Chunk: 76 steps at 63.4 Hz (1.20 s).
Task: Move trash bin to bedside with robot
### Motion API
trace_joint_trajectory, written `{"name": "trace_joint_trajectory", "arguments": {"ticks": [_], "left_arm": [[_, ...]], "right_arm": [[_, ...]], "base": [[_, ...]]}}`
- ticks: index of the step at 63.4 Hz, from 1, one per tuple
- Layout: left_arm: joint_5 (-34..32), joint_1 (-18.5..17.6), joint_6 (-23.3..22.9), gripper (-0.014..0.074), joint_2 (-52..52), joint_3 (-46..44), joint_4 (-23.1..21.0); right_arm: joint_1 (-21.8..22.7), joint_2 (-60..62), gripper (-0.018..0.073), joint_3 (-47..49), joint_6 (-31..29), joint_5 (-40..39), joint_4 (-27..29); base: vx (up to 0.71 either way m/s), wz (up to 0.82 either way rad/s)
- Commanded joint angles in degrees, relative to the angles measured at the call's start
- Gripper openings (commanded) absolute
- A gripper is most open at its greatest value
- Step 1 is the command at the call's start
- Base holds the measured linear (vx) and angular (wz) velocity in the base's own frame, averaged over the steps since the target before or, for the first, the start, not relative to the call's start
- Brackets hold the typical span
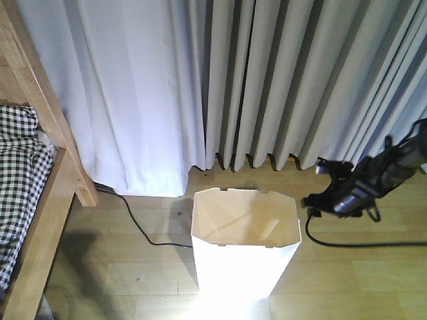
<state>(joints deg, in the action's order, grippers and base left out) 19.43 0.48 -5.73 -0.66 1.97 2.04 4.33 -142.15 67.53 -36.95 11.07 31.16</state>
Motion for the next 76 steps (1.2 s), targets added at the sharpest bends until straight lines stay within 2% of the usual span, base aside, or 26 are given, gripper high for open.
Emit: {"name": "trace_joint_trajectory", "arguments": {"ticks": [1,23,52,70,76], "left_arm": [[-4.2,-0.1,-0.2,-0.0006,1.0,0.2,-0.1],[-4.2,-0.1,-0.2,-0.0006,1.0,0.2,-0.1],[-4.2,-0.1,-0.2,-0.0006,1.0,0.2,-0.1],[-4.2,-0.1,-0.2,-0.0006,1.0,0.2,-0.1],[-4.2,-0.1,-0.2,-0.0006,1.0,0.2,-0.1]], "right_arm": [[0.1,12.6,0.0550,-4.6,-1.6,-1.3,-1.0],[0.1,48.2,0.0550,-19.2,-1.8,-3.8,-1.2],[0.1,95.7,0.0550,-32.9,-1.5,2.6,-0.9],[0.1,120.4,0.0550,-44.2,-1.5,3.1,4.9],[0.1,127.5,0.0550,-47.3,-1.5,4.1,5.1]], "base": [[0.00,0.00],[0.00,0.00],[0.00,0.00],[0.00,0.00],[0.00,0.00]]}}
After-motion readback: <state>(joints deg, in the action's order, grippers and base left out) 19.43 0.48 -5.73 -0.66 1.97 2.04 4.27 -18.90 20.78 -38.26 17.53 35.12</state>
